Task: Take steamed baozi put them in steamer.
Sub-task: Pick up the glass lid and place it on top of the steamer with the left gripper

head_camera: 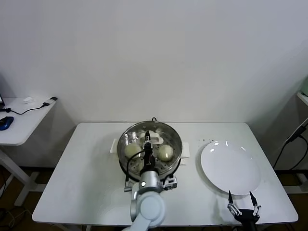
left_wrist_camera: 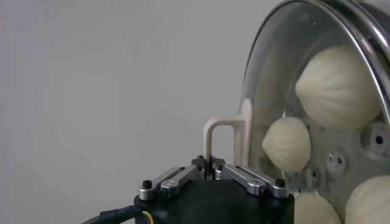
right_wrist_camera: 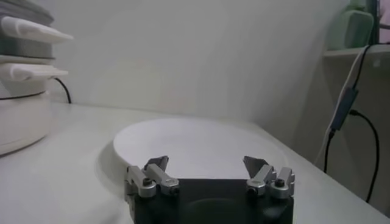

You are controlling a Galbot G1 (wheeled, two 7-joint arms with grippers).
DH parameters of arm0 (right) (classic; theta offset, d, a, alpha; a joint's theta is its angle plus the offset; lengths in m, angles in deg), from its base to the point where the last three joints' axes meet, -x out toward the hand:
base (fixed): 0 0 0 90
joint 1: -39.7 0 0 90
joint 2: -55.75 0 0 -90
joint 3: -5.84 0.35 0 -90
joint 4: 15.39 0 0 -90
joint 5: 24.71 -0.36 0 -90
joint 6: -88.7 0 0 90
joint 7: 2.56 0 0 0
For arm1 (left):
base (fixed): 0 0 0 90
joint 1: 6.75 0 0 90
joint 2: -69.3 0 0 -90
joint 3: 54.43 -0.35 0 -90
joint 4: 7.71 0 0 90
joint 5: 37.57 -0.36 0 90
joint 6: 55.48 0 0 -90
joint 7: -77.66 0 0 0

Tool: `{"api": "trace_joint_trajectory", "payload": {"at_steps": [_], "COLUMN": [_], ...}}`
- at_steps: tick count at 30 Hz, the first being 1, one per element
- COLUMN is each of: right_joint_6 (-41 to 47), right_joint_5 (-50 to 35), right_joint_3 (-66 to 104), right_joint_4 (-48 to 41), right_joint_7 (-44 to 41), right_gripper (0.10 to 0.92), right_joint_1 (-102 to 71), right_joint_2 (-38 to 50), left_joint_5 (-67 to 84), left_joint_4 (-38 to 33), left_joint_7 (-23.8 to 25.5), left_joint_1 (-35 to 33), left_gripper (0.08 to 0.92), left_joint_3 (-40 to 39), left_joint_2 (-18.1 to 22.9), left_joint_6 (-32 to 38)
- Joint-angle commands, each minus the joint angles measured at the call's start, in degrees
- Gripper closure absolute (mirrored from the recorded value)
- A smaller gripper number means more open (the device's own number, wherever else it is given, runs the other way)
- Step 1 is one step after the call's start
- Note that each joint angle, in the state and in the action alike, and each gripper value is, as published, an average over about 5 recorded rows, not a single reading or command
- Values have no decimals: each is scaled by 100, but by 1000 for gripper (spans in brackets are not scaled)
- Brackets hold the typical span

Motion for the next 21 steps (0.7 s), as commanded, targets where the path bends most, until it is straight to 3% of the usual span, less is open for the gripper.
{"api": "trace_joint_trajectory", "payload": {"at_steps": [1,11,21], "right_joint_6": [-75,-124,-20], "right_joint_5": [5,12,0], "right_joint_3": [-9,-45,-43], "right_joint_4": [-19,-28,-25], "right_joint_7": [-4,-60,-172], "right_gripper": [203,203,203], "right_joint_1": [15,18,-5], "right_joint_2": [1,9,20], "left_joint_5": [17,100,251], "left_joint_4": [150,130,-323], "left_joint_7": [-144,-246,-102], "left_joint_1": [-25,-69,-148], "left_gripper": [864,848,582], "left_joint_3": [75,67,-10], "left_joint_2": [30,30,-112], "left_joint_6": [-2,64,160]}}
